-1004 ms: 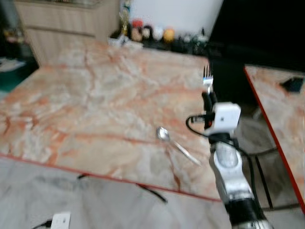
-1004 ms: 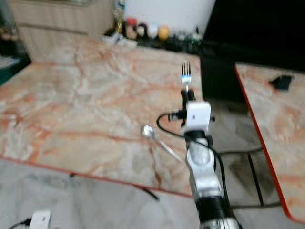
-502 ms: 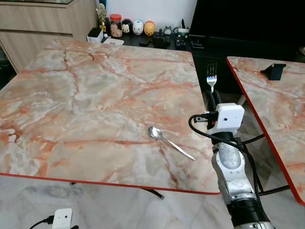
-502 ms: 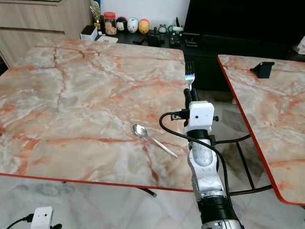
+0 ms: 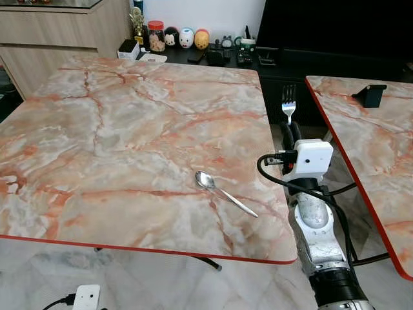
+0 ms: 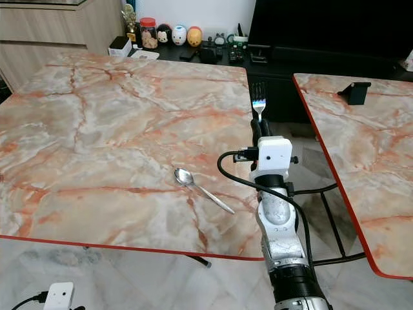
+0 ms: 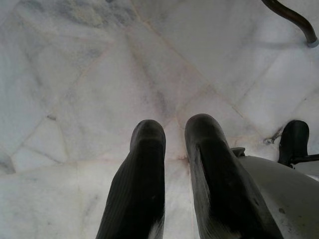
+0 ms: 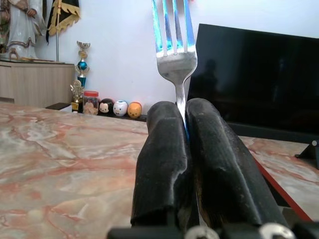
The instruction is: Setting the table
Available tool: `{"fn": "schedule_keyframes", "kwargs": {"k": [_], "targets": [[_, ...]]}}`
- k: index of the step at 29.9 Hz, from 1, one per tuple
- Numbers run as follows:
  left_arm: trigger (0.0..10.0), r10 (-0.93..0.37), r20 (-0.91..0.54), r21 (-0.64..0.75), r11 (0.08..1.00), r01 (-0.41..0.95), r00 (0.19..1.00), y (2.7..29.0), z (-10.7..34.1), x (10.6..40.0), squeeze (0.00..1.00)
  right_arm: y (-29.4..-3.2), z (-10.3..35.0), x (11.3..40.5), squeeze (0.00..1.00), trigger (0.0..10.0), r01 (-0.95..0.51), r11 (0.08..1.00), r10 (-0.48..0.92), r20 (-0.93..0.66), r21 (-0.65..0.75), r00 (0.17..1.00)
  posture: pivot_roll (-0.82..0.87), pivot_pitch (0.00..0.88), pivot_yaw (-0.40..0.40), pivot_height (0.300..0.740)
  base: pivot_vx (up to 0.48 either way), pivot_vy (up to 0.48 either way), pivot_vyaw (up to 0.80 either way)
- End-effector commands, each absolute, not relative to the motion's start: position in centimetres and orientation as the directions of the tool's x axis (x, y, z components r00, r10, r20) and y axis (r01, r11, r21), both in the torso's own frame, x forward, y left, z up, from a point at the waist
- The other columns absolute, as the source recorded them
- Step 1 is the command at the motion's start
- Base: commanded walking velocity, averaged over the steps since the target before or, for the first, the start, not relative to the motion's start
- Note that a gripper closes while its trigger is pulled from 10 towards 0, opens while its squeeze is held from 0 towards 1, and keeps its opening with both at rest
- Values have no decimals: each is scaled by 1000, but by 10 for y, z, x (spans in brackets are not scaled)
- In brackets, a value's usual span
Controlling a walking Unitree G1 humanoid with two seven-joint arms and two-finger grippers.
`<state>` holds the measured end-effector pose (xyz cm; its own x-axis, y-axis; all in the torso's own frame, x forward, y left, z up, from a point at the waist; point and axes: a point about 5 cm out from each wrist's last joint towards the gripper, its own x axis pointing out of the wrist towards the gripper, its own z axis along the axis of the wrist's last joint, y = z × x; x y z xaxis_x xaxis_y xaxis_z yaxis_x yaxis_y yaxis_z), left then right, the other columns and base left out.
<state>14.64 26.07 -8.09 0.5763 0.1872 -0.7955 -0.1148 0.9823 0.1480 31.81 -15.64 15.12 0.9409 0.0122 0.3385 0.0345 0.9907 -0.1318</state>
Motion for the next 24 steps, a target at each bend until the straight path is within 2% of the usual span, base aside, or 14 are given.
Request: {"fn": "schedule_keyframes", "kwargs": {"k": [1, 9, 24], "targets": [[10000, 179, -814, 159, 984, -85, 553, 260, -84, 138, 0, -158, 164, 320, 0, 10000, 46, 991, 6, 390, -125, 921, -24, 0, -54, 740, 0, 0, 0], [10000, 182, -812, 169, 983, -75, 555, 258, -85, 137, 0, -152, 163, 320, 0, 10000, 27, 991, 25, 389, -129, 921, -18, 0, -59, 740, 0, 0, 0], [10000, 180, -802, 187, 981, -46, 570, 252, -84, 145, 0, -149, 164, 319, 0, 10000, 17, 988, 45, 401, -151, 915, -14, 0, -55, 740, 0, -363, 0]]}}
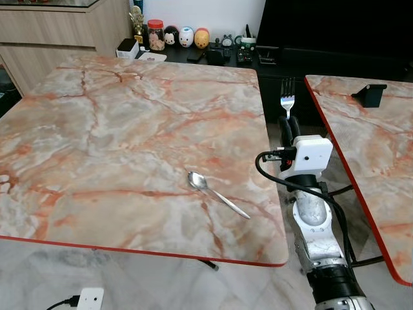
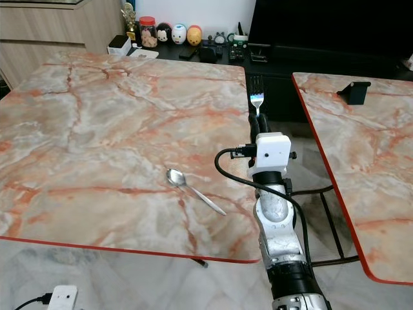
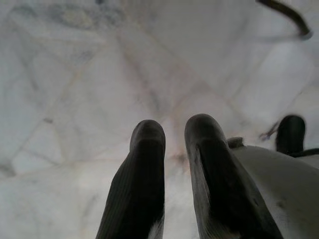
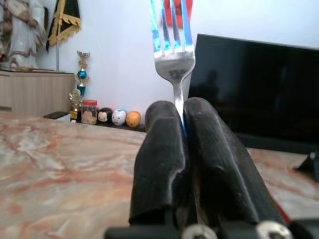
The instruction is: Setting the table
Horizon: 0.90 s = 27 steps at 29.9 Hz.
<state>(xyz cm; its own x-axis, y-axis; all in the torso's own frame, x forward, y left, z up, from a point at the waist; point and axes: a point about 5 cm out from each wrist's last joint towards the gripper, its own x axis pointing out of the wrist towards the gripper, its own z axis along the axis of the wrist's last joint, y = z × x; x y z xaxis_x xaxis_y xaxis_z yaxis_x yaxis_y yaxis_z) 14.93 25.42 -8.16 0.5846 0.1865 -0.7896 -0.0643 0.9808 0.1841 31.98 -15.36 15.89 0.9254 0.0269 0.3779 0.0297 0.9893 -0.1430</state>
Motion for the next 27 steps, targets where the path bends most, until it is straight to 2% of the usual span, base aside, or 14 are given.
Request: {"fn": "schedule_keyframes", "kwargs": {"k": [1, 12, 21, 27], "targets": [[10000, 180, -802, 187, 981, -46, 570, 252, -84, 145, 0, -149, 164, 319, 0, 10000, 17, 988, 45, 401, -151, 915, -14, 0, -55, 740, 0, -375, 0], [10000, 170, -788, 177, 983, -47, 592, 242, -82, 157, 0, -149, 169, 322, 0, 10000, 34, 991, 22, 413, -126, 910, -18, 0, -54, 740, 0, -378, 0], [10000, 181, -786, 174, 982, -69, 591, 242, -82, 158, 0, -149, 170, 321, 0, 10000, 31, 991, 24, 410, -127, 912, -15, 0, -57, 740, 0, -384, -708], [10000, 188, -783, 174, 981, -82, 593, 243, -82, 159, 0, -145, 174, 322, 0, 10000, 27, 992, 30, 429, -126, 903, -15, 0, -52, 740, 0, -386, 0]]}}
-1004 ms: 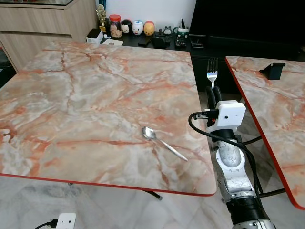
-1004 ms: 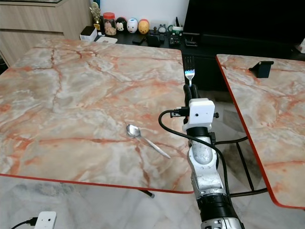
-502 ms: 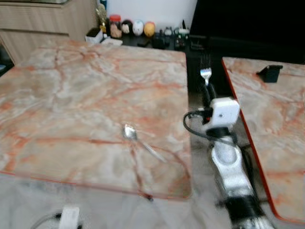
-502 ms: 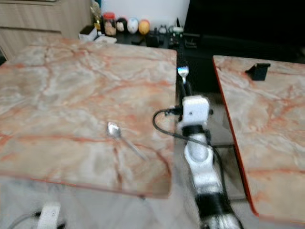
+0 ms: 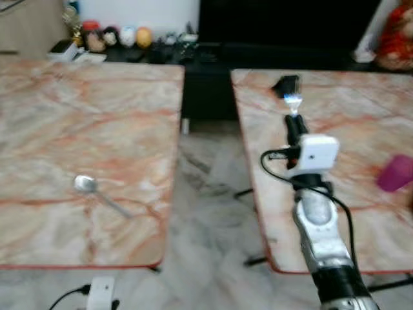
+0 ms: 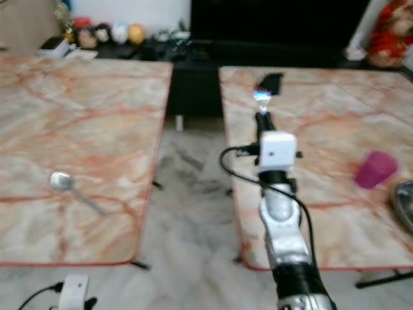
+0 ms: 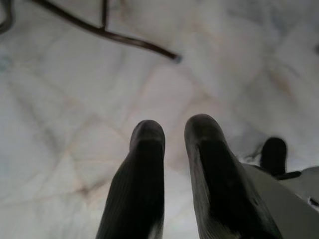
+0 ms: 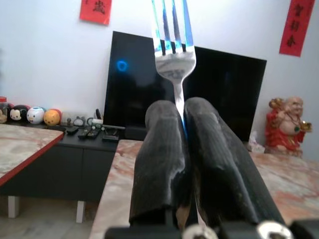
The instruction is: Setting the table
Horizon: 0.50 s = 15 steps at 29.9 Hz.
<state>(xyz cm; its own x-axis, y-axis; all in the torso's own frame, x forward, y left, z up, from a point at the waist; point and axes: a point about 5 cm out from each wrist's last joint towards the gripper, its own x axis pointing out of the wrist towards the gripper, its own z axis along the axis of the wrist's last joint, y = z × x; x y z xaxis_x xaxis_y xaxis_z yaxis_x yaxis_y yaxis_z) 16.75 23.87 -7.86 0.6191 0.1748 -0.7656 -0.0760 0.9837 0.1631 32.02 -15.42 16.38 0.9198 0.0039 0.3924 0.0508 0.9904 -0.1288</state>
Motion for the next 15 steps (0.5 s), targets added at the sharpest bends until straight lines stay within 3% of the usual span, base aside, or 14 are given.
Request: {"fn": "schedule_keyframes", "kwargs": {"k": [1, 15], "targets": [[10000, 188, -783, 173, 981, -83, 593, 243, -81, 159, 0, -145, 175, 322, 0, 10000, 28, 992, 29, 432, -124, 901, -15, 0, -51, 740, 0, -386, 0], [10000, 190, -783, 173, 981, -85, 593, 244, -81, 160, 0, -145, 175, 323, 0, 10000, 30, 990, 32, 426, -136, 904, -20, 0, -41, 740, 0, -386, 0]]}}
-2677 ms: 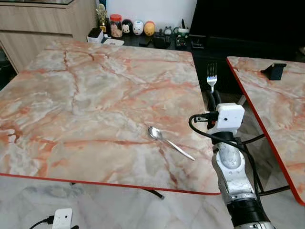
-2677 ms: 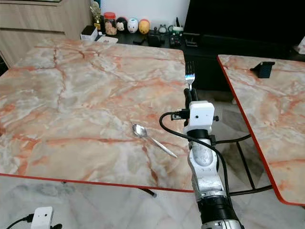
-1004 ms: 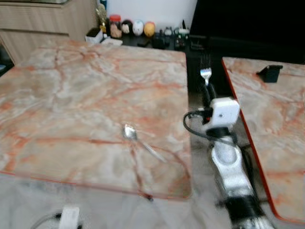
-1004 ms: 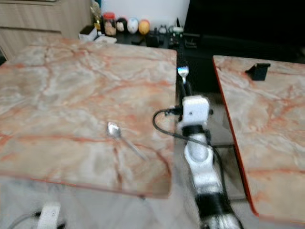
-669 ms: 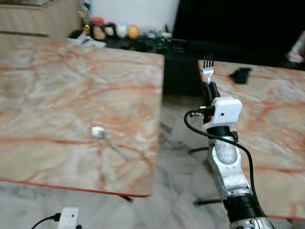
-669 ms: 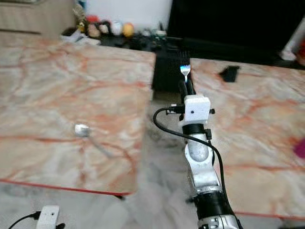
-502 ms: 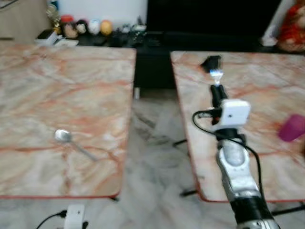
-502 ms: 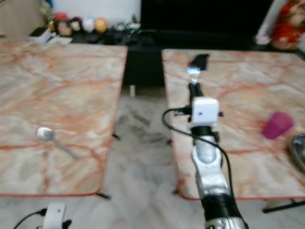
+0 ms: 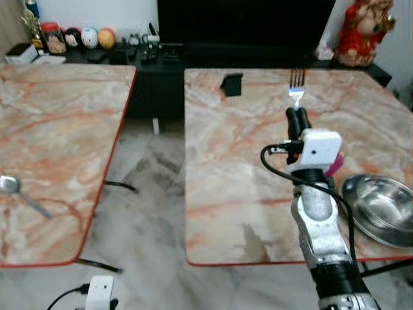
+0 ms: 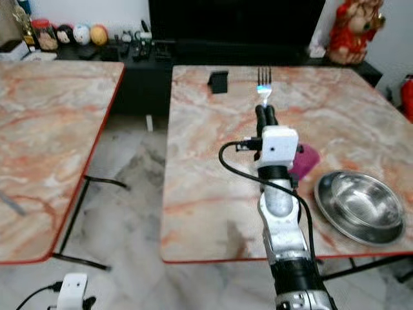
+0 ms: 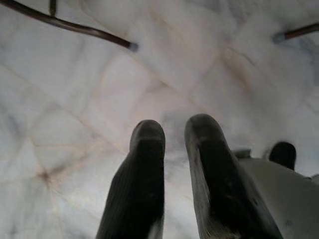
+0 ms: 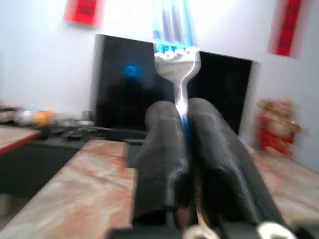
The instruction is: Setting the table
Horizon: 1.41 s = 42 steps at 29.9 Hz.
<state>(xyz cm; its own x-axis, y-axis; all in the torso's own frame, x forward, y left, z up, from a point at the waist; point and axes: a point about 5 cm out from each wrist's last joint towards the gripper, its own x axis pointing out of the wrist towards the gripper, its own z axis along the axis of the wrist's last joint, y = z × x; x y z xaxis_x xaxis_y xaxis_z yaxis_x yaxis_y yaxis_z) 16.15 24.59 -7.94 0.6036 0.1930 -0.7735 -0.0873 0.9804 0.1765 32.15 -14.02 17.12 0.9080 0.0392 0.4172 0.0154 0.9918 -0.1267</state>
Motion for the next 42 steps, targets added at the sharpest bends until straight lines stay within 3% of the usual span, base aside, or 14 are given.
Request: {"fn": "schedule_keyframes", "kwargs": {"k": [1, 28, 42], "targets": [[10000, 190, -783, 173, 981, -86, 593, 245, -81, 160, 0, -145, 175, 323, 0, 10000, 28, 990, 33, 425, -137, 905, -19, 0, -41, 740, 0, -386, 0], [10000, 191, -782, 176, 981, -84, 593, 245, -80, 161, 0, -154, 188, 323, 0, 10000, 52, 989, 17, 461, -136, 887, -22, 0, -41, 740, 0, -380, 0], [10000, 189, -784, 169, 982, -89, 592, 245, -80, 161, 0, -169, 181, 325, 0, 10000, 85, 992, -41, 401, -93, 915, -33, 0, -32, 740, 0, 0, 31]]}}
